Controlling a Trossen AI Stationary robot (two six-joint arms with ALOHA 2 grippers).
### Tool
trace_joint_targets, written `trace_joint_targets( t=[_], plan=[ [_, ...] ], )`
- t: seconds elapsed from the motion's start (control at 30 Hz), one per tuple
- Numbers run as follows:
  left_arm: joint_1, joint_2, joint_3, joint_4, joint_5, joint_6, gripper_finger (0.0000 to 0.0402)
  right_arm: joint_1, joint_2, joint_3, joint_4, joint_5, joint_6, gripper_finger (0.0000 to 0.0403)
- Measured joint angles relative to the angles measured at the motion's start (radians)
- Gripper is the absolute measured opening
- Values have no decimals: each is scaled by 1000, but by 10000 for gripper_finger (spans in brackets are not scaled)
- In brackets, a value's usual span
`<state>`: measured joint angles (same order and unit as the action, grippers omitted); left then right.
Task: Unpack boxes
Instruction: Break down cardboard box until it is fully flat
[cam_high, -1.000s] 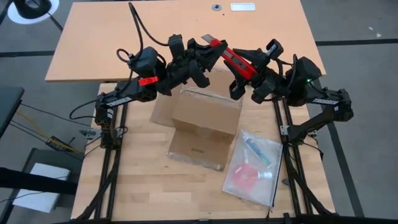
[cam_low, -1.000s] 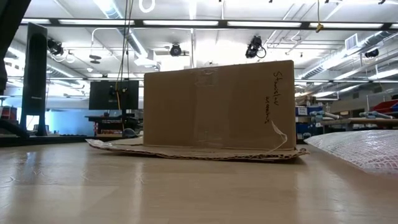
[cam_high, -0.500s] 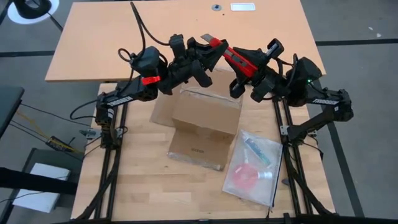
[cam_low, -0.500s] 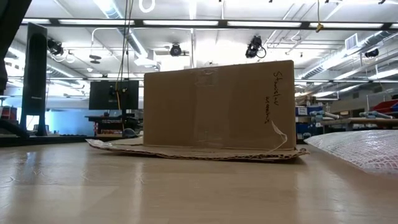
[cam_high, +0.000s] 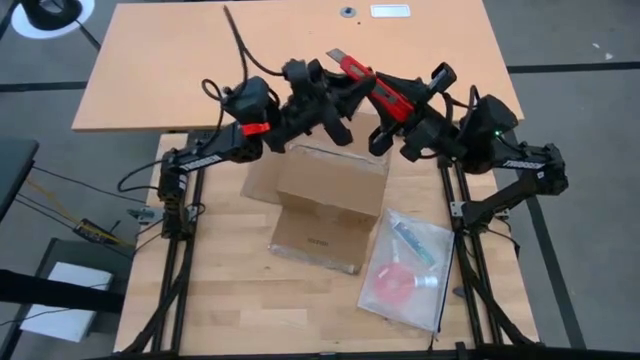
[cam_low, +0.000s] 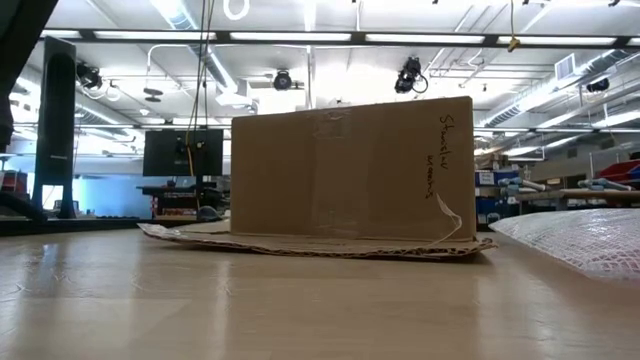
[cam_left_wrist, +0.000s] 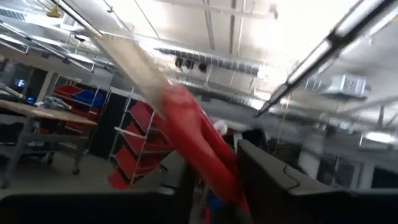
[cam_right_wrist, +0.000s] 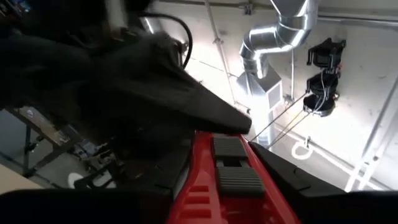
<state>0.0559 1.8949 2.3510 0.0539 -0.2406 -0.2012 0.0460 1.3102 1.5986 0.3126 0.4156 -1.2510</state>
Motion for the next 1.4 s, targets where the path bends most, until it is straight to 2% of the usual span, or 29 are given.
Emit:
trace_joint_targets(
  t=[0.13, 0.27, 0.53, 0.73, 0.93, 1.13, 1.23, 1.4],
  plan=[
    [-1, -14, -2, -24, 4, 89, 148, 0, 0, 1, 1, 27, 0, 137],
    [-1, -44, -2, -119, 4, 146, 157, 3, 0, 1, -4, 50, 1, 133],
    [-3, -125, 1, -275, 15, 148, 158, 0, -1, 1, -8, 117, 51, 135],
    [-5, -210, 5, -545, 24, 146, 158, 13, -1, 0, -47, 227, 79, 135],
    [-7, -261, 5, -827, 21, 130, 158, 19, -1, 0, -212, 329, 320, 134],
    [-6, -255, 5, -1028, 17, 118, 158, 19, -5, -1, -433, 332, 632, 135],
    [-7, -249, 1, -1094, 18, 115, 158, 19, -22, -1, -541, 331, 803, 135],
    [-10, -243, -55, -1110, 17, 113, 158, -3, -71, -1, -791, 306, 1033, 133]
  ],
)
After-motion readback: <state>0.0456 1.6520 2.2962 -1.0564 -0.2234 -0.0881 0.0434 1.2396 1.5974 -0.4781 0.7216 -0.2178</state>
